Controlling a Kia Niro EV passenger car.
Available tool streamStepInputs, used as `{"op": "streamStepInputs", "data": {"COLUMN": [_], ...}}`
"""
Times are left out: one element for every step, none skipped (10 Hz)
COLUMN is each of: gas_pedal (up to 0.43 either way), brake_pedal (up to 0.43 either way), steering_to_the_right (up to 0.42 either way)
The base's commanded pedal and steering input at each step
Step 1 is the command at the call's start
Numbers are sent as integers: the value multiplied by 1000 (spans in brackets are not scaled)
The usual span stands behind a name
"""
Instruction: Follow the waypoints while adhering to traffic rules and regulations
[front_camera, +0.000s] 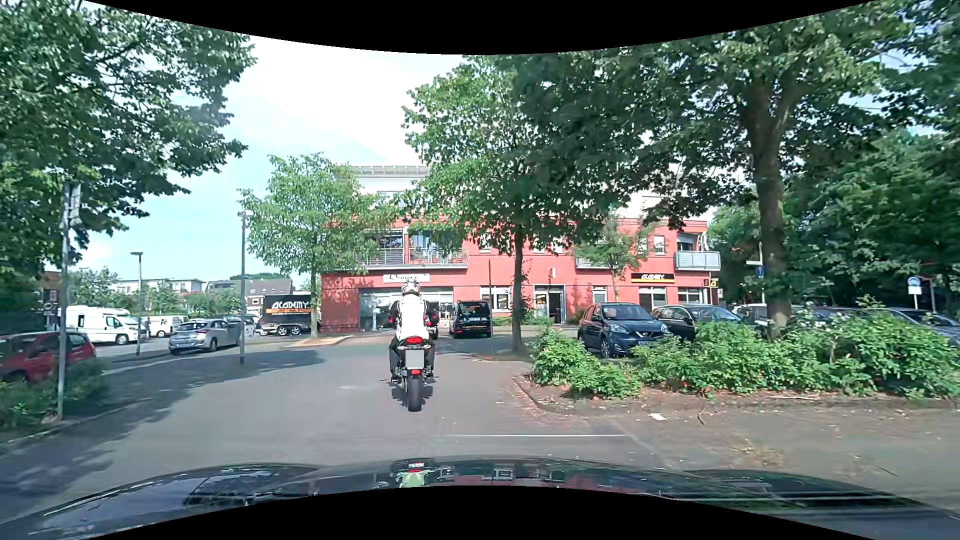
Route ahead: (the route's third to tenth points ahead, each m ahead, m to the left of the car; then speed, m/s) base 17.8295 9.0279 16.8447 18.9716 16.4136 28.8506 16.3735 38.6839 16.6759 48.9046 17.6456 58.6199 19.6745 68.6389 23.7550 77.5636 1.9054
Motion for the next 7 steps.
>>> {"op": "streamStepInputs", "data": {"gas_pedal": [0, 0, 0, 0, 0, 0, 0], "brake_pedal": [0, 0, 0, 0, 0, 0, 0], "steering_to_the_right": [-256, -245, -232, -222, -209, -195, -181]}}
